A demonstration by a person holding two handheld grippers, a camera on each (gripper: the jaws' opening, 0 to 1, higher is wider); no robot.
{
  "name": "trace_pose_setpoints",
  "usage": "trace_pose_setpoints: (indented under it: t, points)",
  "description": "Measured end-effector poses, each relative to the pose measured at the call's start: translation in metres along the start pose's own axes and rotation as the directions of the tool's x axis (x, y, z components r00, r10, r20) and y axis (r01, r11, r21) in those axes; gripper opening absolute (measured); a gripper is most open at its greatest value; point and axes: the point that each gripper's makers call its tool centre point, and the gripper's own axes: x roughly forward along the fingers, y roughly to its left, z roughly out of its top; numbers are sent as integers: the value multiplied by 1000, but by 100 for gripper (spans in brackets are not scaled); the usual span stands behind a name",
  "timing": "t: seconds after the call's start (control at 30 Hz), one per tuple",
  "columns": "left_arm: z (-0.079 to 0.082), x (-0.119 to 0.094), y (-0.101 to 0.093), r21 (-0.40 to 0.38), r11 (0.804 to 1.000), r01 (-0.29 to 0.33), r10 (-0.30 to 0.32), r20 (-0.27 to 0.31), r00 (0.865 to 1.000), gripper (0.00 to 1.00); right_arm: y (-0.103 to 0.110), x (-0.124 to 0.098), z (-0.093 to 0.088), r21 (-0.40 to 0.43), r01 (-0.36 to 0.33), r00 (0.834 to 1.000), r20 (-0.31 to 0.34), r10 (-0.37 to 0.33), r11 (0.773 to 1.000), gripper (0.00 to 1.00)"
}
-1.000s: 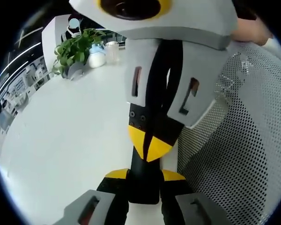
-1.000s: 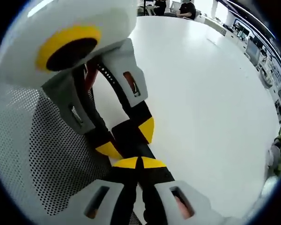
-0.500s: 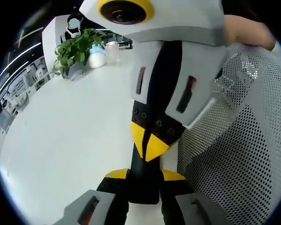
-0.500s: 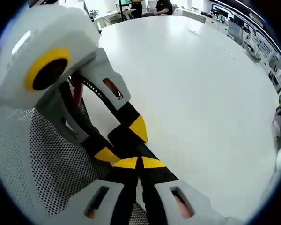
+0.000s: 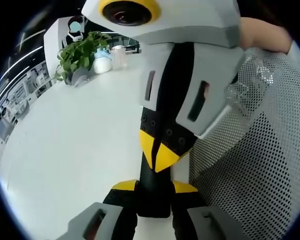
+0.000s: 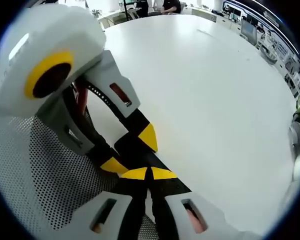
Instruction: Press the specified remote control buttons in sequence, fully releasing each button before pressing the next.
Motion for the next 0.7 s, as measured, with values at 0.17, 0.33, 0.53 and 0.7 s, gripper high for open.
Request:
trace_pose_setpoints:
  t: [0.17,0.33,0.53,0.7]
  points:
    - [0,0,0,7,1000,4,-4,-14,1000,25,-2,-1,0,14,-3,1000,9,2,1000,0]
    - [0,0,0,14,1000,9,-9,-23,1000,25,-5,-2,-1,92,-28,1000,14,27,995,0]
    - [-1,0,0,18,1000,14,-13,-27,1000,25,-13,-16,3,149,-29,997,69,18,988,0]
    - [-1,0,0,16,1000,11,-11,-29,1000,25,-23,-46,15,242,-30,982,189,-17,970,0]
